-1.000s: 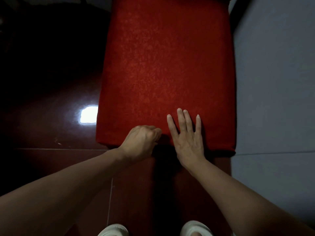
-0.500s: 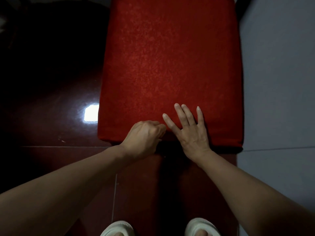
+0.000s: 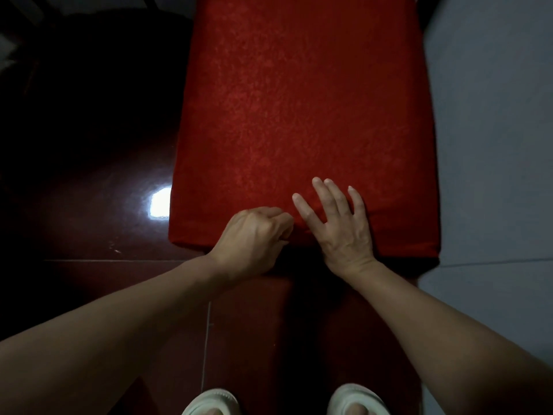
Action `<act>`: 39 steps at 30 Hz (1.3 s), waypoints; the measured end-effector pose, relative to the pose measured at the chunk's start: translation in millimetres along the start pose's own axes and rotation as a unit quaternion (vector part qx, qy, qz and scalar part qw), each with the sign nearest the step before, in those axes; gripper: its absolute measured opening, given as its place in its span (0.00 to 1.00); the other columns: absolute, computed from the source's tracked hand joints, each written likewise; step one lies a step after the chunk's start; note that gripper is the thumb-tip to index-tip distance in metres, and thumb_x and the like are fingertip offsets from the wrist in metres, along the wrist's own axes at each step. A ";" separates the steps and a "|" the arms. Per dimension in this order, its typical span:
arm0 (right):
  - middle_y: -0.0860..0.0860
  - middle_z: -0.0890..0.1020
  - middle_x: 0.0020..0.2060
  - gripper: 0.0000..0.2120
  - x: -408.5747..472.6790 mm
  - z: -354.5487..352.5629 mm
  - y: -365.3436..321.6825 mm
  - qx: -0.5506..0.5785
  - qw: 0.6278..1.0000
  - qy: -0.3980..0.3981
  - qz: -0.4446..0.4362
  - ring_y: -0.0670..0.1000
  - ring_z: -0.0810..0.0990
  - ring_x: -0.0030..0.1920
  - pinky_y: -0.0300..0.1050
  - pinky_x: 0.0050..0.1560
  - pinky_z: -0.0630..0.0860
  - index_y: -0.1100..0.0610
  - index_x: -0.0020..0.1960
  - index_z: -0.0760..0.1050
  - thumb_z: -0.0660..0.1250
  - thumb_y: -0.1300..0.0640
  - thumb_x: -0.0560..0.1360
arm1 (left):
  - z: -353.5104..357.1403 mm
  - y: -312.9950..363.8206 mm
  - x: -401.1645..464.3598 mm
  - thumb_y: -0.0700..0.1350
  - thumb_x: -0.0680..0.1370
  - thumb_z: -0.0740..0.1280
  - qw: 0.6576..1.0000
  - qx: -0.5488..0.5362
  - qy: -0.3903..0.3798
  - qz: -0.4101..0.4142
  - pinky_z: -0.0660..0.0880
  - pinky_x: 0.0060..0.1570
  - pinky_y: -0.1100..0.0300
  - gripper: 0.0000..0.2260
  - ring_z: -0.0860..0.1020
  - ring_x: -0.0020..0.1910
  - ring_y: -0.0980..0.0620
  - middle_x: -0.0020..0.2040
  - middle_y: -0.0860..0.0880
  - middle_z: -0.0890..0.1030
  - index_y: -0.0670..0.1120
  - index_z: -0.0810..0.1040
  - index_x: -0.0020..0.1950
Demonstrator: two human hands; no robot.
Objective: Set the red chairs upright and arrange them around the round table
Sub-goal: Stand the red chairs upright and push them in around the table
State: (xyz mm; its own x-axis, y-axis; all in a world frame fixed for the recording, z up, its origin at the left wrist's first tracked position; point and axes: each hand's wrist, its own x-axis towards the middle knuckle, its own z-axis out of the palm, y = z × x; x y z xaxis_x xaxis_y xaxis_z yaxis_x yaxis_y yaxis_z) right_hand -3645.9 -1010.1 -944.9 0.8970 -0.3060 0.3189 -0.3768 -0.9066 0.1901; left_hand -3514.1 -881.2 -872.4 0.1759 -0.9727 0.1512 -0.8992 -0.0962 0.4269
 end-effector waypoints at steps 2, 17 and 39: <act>0.61 0.70 0.68 0.42 6.7 -13.6 4.6 0.005 1.000 -0.008 -0.003 0.59 0.70 0.67 0.60 0.65 0.66 0.52 0.72 0.61 0.74 0.63 0.62 | -10.6 1.8 -0.5 0.36 0.65 0.75 1.000 0.012 0.013 0.016 0.71 0.25 0.60 0.11 0.72 0.31 0.54 0.34 0.51 0.75 0.44 0.74 0.37; 0.63 0.72 0.67 0.44 47.4 -98.3 26.4 0.021 0.997 -0.076 -0.017 0.61 0.72 0.66 0.61 0.67 0.65 0.56 0.71 0.62 0.77 0.60 0.58 | -49.7 12.9 22.5 0.49 0.62 0.78 0.960 0.275 -0.012 -0.050 0.66 0.58 0.32 0.37 0.65 0.65 0.40 0.67 0.39 0.67 0.45 0.66 0.67; 0.58 0.75 0.64 0.53 213.3 -329.8 117.7 0.067 0.990 -0.118 0.042 0.58 0.73 0.65 0.65 0.65 0.67 0.57 0.69 0.65 0.84 0.53 0.47 | -304.0 72.8 149.2 0.54 0.50 0.83 0.962 0.252 -0.045 -0.092 0.73 0.56 0.39 0.50 0.76 0.60 0.41 0.60 0.42 0.77 0.48 0.65 0.68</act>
State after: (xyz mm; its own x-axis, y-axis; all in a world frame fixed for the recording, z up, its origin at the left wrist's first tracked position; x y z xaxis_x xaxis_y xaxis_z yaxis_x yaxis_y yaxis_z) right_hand -3575.0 -1086.2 -548.3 0.8989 -0.4269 0.0989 -0.4324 -0.9007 0.0423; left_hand -3431.5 -969.1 -547.8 0.3360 -0.9415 0.0275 -0.9401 -0.3370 -0.0516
